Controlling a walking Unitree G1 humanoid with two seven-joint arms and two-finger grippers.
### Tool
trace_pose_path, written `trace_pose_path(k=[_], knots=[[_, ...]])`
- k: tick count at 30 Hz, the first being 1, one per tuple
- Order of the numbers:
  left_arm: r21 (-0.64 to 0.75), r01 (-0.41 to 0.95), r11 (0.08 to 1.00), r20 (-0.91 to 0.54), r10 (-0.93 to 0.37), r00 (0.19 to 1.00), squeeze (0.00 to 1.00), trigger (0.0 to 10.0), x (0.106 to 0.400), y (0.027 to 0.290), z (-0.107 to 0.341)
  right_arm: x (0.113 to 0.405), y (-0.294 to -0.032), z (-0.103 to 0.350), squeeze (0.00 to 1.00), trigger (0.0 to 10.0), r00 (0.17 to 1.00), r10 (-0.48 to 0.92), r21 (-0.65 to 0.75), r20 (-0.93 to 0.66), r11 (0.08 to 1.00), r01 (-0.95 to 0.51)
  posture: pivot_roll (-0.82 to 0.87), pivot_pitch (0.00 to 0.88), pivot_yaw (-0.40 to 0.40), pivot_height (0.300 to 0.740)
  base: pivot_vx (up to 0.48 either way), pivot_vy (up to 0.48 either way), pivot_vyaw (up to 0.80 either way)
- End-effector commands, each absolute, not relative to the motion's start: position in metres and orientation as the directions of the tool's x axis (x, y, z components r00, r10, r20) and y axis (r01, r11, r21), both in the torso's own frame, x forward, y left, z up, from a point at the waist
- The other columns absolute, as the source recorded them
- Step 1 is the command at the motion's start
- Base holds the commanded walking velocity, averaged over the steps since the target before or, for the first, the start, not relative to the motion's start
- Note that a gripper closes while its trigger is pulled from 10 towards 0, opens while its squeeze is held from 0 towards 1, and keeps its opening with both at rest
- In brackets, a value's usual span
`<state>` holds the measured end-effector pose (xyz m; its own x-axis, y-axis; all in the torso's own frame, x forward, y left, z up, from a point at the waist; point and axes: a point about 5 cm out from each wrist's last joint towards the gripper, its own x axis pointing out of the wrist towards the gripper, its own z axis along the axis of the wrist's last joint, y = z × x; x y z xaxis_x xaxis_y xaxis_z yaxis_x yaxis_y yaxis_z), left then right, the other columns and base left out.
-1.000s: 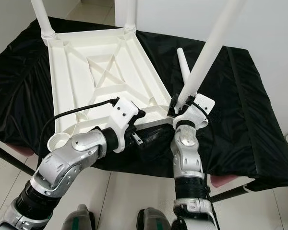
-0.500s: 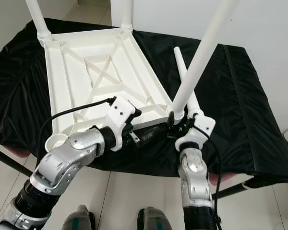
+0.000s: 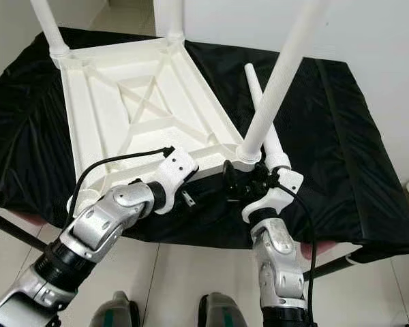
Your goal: Building children table
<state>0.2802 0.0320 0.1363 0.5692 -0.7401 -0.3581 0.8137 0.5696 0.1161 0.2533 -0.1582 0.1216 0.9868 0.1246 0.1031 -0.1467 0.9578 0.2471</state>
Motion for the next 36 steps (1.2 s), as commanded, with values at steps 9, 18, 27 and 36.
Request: trace_pose_path(k=[9, 18, 27, 36], knots=[[0.158, 0.729, 0.666, -0.383, -0.64, 0.666, 0.0, 10.0, 0.293, 0.041, 0.13, 0.254, -0.154, 0.122, 0.0, 10.0, 0.984, 0.151, 0.27, 0.096, 0.947, -0.172, -0.09, 0.054, -0.004, 0.74, 0.0, 0.0, 0.0], [0.164, 0.649, 0.743, -0.424, -0.541, 0.726, 0.0, 10.0, 0.309, 0.046, 0.125, 0.256, -0.152, 0.124, 0.0, 10.0, 0.979, 0.177, 0.263, 0.096, 0.944, -0.197, -0.1, 0.042, 0.001, 0.74, 0.0, 0.0, 0.0], [0.128, 0.535, 0.835, -0.443, -0.434, 0.784, 0.0, 10.0, 0.319, 0.049, 0.12, 0.256, -0.151, 0.125, 0.0, 10.0, 0.98, 0.176, 0.26, 0.095, 0.946, -0.195, -0.1, 0.038, 0.001, 0.74, 0.0, 0.0, 0.0], [0.105, 0.442, 0.891, -0.43, -0.361, 0.828, 0.0, 0.0, 0.328, 0.05, 0.118, 0.258, -0.152, 0.125, 0.0, 10.0, 0.981, 0.171, 0.251, 0.091, 0.949, -0.189, -0.11, 0.03, 0.001, 0.74, 0.0, 0.0, 0.0]])
